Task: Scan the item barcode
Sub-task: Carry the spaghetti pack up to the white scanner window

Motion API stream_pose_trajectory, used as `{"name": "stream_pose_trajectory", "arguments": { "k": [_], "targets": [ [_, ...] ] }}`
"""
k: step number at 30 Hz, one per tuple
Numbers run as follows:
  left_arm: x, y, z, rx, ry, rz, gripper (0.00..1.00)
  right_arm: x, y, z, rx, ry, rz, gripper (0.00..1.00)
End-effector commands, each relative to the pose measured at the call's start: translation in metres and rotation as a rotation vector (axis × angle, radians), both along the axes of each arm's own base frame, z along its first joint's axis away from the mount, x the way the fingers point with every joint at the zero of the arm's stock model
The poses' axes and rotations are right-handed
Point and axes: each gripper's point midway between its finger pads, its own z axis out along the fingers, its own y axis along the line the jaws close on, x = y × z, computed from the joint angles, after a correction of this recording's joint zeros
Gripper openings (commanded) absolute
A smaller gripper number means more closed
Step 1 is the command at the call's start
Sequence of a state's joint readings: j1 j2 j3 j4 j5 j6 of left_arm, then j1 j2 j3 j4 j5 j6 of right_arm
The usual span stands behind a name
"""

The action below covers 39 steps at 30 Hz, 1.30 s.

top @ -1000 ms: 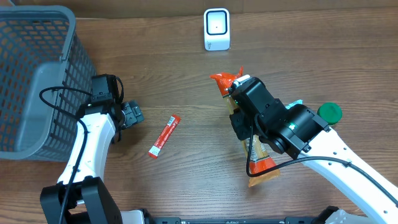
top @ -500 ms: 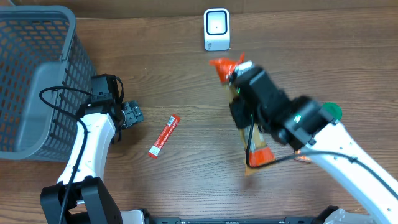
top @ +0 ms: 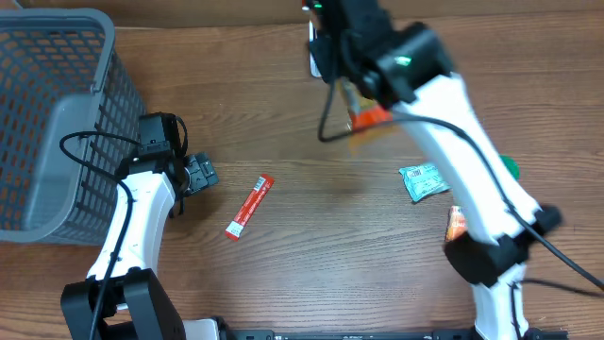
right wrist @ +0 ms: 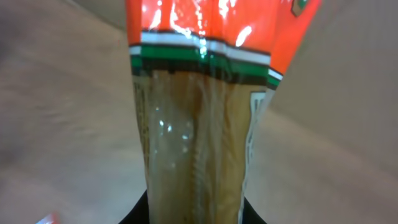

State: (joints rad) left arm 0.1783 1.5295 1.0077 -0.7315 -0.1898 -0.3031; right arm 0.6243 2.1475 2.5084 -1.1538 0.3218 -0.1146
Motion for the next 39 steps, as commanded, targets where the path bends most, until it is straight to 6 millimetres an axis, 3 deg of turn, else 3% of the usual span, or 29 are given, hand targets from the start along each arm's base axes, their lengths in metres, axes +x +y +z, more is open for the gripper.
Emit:
{"name": "stream_pose_trajectory", "arguments": {
  "k": [1, 5, 9, 16, 22, 27, 33, 39],
  "targets": [
    [0.007, -0.001, 0.007, 0.0, -0.024, -0.013, 1.0, 0.036, -0.009, 0.005, -0.206, -0.158, -0.015, 0.03],
    [0.007, -0.001, 0.007, 0.0, -0.024, -0.013, 1.0, 0.079, -0.005, -0.007, -0.397, -0.296, -0.033, 0.04],
    [0.007, -0.001, 0.007, 0.0, -0.024, -0.013, 1.0, 0.114, 0.017, -0.021, -0.512, -0.42, 0.029, 0.04],
    [0.007, -0.001, 0.007, 0.0, -0.024, -0.013, 1.0, 0.156, 0.037, -0.03, -0.615, -0.657, -0.023, 0.03],
    [0.007, -0.001, 0.007, 0.0, -0.024, -0.013, 1.0, 0.168, 0.043, -0.028, -0.634, -0.845, -0.098, 0.04],
    [0.007, -0.001, 0.007, 0.0, -0.024, -0.013, 1.0, 0.171, 0.051, -0.04, -0.629, -0.916, -0.094, 0.04],
    [0.007, -0.001, 0.007, 0.0, -0.024, -0.013, 1.0, 0.174, 0.055, -0.066, -0.589, -0.918, -0.1, 0.04],
    [0.007, -0.001, 0.007, 0.0, -0.024, -0.013, 1.0, 0.181, 0.062, -0.115, -0.529, -0.821, -0.066, 0.04]
  ]
}}
